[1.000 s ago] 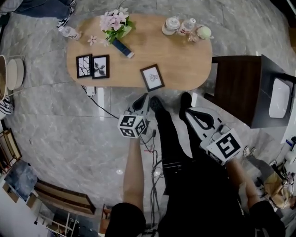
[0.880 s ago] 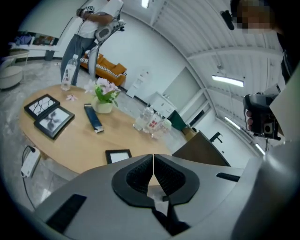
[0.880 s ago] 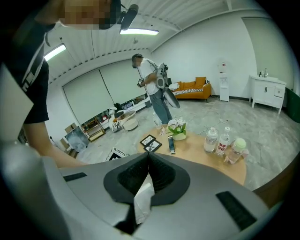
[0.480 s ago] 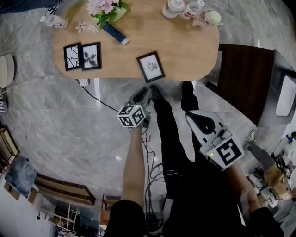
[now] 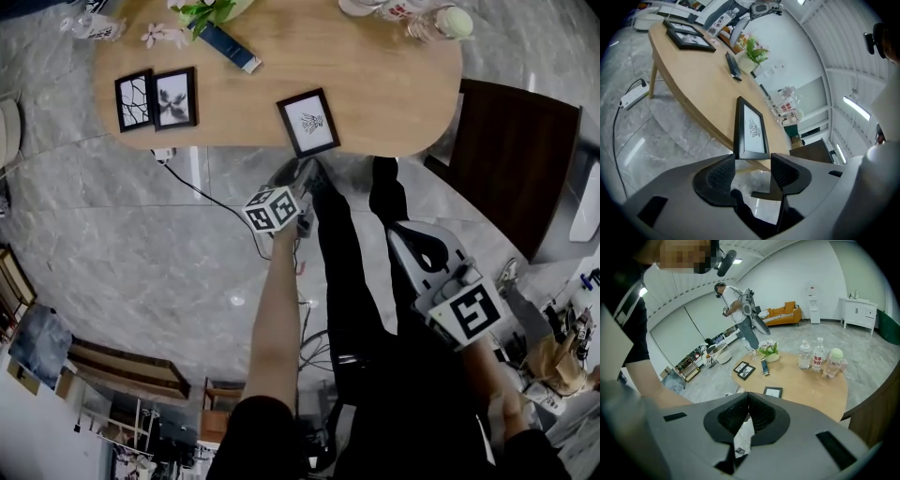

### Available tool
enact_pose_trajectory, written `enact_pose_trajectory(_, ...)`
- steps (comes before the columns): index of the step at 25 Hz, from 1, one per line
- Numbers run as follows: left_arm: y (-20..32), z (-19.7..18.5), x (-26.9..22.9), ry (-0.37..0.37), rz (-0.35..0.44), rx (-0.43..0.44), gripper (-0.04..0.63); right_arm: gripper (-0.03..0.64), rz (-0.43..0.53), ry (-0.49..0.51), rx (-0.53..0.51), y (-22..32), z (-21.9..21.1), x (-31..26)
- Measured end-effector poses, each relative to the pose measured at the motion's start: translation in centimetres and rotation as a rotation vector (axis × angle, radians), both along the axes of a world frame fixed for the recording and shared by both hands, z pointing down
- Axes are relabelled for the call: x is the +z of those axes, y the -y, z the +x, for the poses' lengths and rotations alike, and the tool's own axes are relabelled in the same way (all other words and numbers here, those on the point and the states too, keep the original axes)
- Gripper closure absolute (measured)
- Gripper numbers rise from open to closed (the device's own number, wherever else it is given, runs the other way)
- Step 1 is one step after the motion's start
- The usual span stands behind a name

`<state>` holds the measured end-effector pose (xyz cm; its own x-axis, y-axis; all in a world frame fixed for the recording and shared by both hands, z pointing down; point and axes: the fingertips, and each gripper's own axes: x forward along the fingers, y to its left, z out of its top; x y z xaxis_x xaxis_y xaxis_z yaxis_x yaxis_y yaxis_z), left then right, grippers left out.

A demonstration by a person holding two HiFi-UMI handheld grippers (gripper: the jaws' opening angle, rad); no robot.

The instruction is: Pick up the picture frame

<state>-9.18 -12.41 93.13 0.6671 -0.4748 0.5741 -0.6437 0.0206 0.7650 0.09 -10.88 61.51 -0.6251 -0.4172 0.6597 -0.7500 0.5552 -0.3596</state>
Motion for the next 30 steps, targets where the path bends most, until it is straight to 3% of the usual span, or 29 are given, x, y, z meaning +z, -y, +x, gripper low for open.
enact_pose_trajectory(5, 1.2, -0.1, 1.1, -0.063, -0.030, -0.090, 0.333, 0.603, -0.051, -0.007, 0.019, -0.5, 0.5, 1.2)
enact_pose_trajectory(11, 2.2, -0.1, 2.3, -0.074, -0.060, -0.110, 0.353, 0.603, -0.039, -0.012, -0.009, -0.1, 0.8, 1.6)
enact_pose_trajectory(15, 2.0, -0.3, 2.8, -0.056, -0.082, -0.101, 0.432, 0.604, -0.046, -0.019, -0.007, -0.1, 1.2, 1.5)
enact_pose_trajectory(24, 0.9, -0.2, 2.5, -0.029, -0.135, -0.048, 0.462, 0.604, -0.018, -0.028, -0.001, 0.2, 1.6, 0.2)
enact_pose_trajectory(30, 1.0, 0.5, -0.7, -0.066, -0.115, -0.038, 0.497, 0.603, 0.010, -0.015, 0.004, 0.1, 1.6, -1.8)
